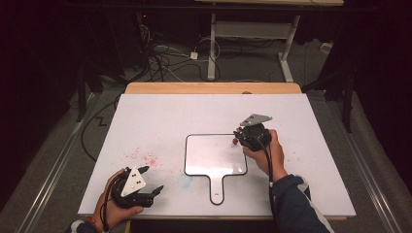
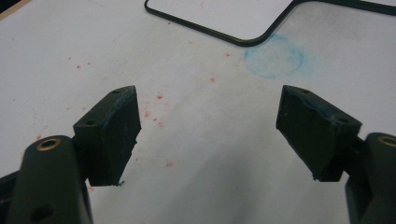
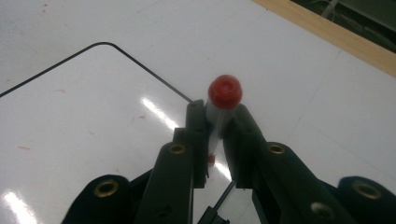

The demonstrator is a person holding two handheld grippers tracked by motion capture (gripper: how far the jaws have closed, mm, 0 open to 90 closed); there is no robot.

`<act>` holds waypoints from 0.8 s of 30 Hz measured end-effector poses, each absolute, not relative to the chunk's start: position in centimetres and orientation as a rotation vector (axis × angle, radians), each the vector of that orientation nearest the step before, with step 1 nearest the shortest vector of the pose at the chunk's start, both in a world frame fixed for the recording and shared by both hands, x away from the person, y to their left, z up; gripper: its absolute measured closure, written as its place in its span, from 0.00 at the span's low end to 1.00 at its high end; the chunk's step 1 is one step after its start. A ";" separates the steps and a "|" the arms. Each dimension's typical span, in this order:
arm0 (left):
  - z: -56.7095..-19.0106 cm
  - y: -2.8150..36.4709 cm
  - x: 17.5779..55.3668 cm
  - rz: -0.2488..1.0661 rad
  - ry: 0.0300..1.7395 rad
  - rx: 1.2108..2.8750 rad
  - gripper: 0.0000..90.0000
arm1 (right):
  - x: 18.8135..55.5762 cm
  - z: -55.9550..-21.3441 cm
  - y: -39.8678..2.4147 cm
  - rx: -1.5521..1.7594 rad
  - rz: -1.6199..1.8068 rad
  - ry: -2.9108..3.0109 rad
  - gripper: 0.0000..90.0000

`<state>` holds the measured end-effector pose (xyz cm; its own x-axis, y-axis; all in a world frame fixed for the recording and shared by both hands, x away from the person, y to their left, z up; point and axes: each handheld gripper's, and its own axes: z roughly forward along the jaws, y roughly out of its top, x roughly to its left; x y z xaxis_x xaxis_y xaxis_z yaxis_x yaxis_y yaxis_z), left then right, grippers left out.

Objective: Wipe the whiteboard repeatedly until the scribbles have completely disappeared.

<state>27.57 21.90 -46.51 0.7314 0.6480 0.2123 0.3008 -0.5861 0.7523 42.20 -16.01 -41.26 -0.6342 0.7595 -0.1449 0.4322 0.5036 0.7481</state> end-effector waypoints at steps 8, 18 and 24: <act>-46.4 22.0 27.6 0.619 0.711 2.207 0.23 | 41.9 -40.6 -15.9 0.979 0.974 2.368 0.91; -46.5 21.8 27.6 0.614 0.707 2.210 0.23 | 41.8 -40.5 -15.4 0.945 0.947 2.412 0.91; -46.5 21.8 27.6 0.614 0.713 2.209 0.23 | 42.5 -40.7 -15.7 0.979 0.877 2.317 0.91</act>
<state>27.61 21.82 -46.53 0.7331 0.6472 0.2089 0.3022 -0.5852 0.7525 42.53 -15.74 -40.72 -0.6333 0.7547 -0.1714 0.4521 0.5406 0.7095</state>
